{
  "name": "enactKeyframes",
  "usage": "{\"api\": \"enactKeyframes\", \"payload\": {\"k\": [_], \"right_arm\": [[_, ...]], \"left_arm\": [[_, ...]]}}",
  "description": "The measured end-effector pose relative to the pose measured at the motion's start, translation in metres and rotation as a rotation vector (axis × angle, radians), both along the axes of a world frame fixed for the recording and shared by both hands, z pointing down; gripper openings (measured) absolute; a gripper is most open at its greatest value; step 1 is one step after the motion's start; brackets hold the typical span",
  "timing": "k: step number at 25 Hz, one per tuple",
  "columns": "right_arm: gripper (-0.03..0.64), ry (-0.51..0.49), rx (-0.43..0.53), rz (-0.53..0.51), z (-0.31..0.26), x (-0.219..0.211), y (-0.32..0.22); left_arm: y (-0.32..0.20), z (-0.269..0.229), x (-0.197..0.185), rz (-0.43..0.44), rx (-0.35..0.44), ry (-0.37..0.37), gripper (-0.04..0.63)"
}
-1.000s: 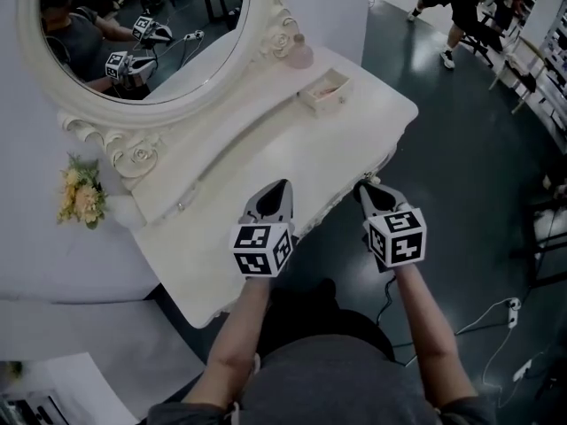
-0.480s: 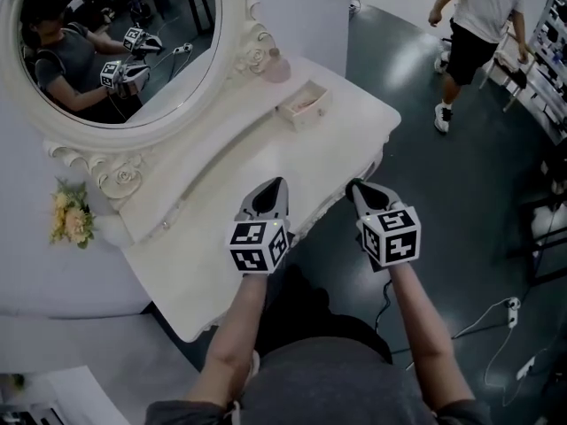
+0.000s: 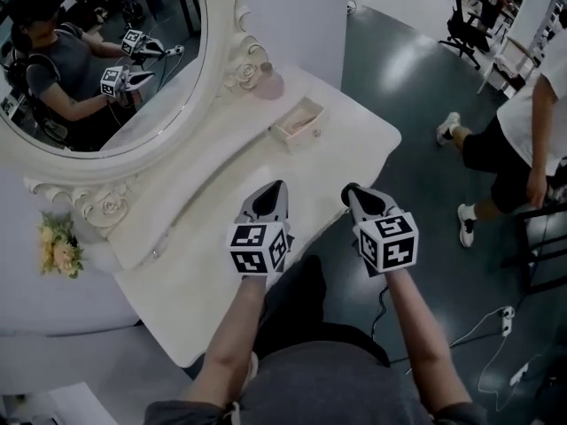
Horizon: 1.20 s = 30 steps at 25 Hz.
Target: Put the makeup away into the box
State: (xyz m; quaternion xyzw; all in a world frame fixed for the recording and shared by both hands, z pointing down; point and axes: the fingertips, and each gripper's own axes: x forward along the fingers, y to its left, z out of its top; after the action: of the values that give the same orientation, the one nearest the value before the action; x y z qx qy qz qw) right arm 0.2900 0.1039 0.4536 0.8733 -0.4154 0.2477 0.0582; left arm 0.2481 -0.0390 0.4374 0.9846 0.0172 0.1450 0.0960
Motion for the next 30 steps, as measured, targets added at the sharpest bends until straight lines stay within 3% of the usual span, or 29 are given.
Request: {"api": "enactKeyframes", "payload": {"k": [12,30], "right_arm": [[0.006,-0.003,0.010,-0.093,-0.010,0.082,-0.077],[0.006,0.024,-0.015,-0.259,-0.020,0.134,-0.145]], "left_arm": [[-0.045,0.010,0.070,-0.036,-0.037,-0.012,0.006],[-0.086,0.014,0.090,-0.158,-0.049,-0.023,0.006]]}}
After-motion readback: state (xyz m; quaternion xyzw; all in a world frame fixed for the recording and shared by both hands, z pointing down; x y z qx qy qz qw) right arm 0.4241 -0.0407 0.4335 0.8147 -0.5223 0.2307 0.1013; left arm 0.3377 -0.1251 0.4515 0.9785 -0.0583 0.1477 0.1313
